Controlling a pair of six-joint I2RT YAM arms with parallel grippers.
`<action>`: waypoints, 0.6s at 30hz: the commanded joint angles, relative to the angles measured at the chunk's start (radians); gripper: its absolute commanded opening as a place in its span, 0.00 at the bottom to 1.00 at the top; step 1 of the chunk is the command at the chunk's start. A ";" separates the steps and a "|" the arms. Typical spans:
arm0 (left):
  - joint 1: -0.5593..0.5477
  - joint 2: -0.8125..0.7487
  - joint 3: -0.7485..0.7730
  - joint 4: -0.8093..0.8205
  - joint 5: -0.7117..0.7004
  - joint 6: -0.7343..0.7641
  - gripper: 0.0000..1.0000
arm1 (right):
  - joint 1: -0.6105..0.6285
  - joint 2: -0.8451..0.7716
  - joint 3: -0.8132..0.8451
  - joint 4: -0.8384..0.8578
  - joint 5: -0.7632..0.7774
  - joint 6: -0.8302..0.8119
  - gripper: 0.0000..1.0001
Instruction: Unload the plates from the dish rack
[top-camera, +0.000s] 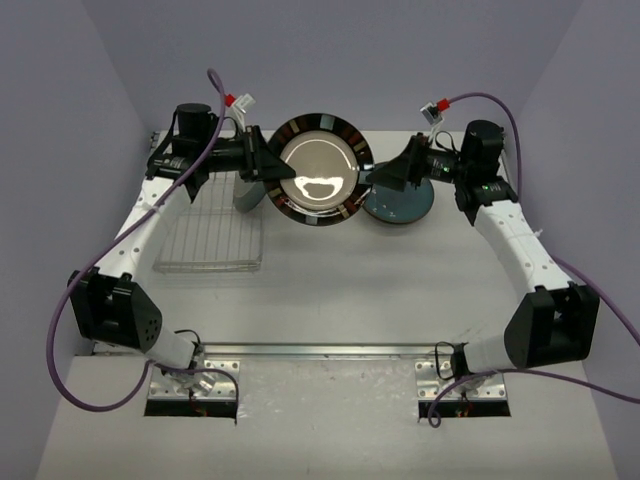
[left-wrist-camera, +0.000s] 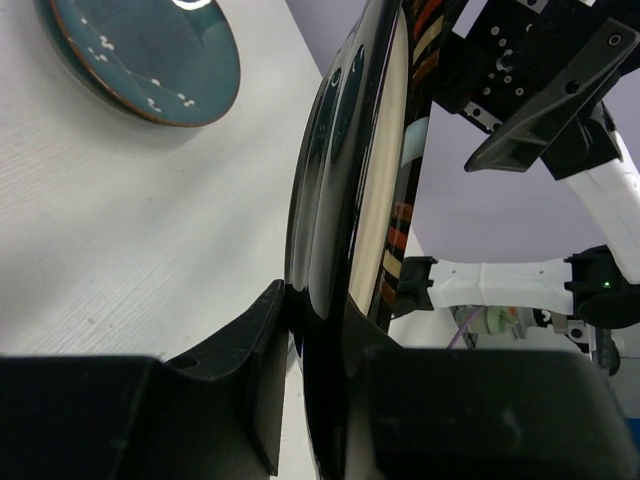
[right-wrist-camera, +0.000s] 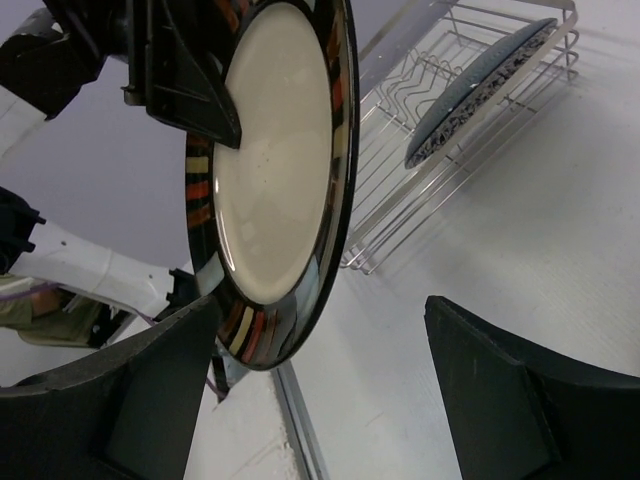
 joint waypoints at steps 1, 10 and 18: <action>0.006 -0.025 0.020 0.200 0.152 -0.074 0.00 | 0.034 0.013 0.007 0.074 -0.012 0.009 0.77; -0.003 0.014 0.013 0.161 0.145 -0.019 0.00 | 0.077 0.080 0.044 0.057 -0.007 0.036 0.38; -0.025 0.026 0.018 0.103 0.052 0.048 0.02 | 0.082 0.108 0.010 0.143 -0.033 0.160 0.00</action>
